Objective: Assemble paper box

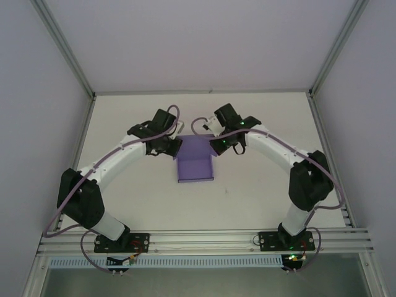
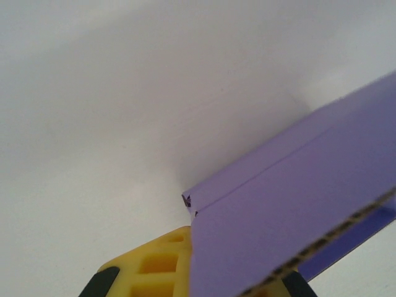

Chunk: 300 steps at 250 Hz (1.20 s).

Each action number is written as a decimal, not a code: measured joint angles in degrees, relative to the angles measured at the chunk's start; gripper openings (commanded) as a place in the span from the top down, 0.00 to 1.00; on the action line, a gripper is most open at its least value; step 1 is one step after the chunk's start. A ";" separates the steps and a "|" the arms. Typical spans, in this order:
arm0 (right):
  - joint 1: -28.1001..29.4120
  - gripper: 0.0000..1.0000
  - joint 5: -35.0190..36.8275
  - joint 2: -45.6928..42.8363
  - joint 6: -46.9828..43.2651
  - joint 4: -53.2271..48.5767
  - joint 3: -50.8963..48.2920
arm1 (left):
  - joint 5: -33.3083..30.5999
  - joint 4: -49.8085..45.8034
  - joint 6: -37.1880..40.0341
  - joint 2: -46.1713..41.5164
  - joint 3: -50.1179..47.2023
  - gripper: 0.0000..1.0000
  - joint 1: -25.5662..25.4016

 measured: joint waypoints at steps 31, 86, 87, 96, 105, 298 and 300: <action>0.00 0.95 3.67 -3.26 9.03 4.24 -3.34 | -1.55 3.17 -5.86 3.19 3.21 1.00 -1.11; -0.66 0.95 14.95 -3.85 26.67 10.97 -6.78 | -4.11 11.10 -15.63 11.04 6.91 1.00 -4.48; -0.66 0.95 15.19 -3.82 27.08 11.10 -6.86 | -4.11 11.26 -15.78 11.13 6.95 1.00 -4.50; -0.72 0.95 16.33 -3.61 28.98 11.89 -7.13 | -4.31 12.52 -17.27 12.13 7.21 1.00 -4.72; -0.70 0.95 17.35 -3.15 30.73 12.50 -7.15 | -4.68 13.79 -18.75 13.11 7.50 1.00 -4.76; 3.96 0.99 28.30 -4.22 38.80 42.34 -27.89 | -12.48 26.38 -26.95 14.49 -1.33 0.86 -8.11; 4.02 0.98 28.39 -4.35 38.73 42.60 -28.15 | -12.41 26.36 -27.02 14.47 -1.44 0.85 -8.15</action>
